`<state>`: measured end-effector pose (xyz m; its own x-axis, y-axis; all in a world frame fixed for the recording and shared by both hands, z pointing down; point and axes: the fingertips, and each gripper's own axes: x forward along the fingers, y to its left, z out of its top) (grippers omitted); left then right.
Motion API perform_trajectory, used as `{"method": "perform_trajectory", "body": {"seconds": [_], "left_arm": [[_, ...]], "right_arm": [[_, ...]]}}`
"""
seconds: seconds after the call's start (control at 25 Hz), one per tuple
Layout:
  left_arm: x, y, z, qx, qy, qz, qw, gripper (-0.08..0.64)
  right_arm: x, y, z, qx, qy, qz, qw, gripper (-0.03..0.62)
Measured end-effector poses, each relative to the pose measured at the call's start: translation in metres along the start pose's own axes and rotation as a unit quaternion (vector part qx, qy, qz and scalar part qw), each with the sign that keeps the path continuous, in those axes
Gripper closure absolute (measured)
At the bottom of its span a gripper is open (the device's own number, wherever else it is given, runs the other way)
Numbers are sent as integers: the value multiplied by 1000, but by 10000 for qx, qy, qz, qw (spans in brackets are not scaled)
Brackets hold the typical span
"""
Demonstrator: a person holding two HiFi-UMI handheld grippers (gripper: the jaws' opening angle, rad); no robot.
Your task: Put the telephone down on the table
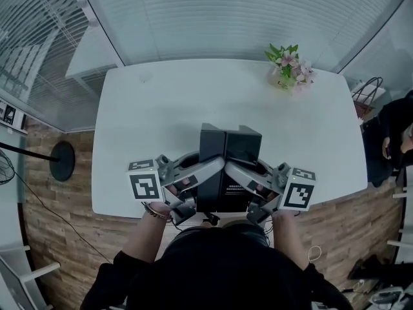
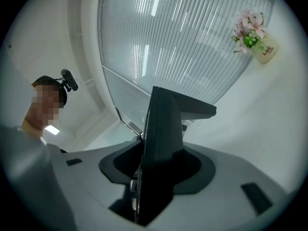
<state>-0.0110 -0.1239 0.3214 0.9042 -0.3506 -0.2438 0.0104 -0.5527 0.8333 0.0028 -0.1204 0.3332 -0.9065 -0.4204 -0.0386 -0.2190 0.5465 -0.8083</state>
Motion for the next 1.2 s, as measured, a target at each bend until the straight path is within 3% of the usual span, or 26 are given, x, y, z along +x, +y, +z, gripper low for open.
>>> {"method": "perform_trajectory", "body": {"seconds": [1.2], "left_arm": [[-1,109,-23,-779,-104,644,9948,390]], "right_arm": [[6,-107,-26,793,778,-217,9936,400]]}}
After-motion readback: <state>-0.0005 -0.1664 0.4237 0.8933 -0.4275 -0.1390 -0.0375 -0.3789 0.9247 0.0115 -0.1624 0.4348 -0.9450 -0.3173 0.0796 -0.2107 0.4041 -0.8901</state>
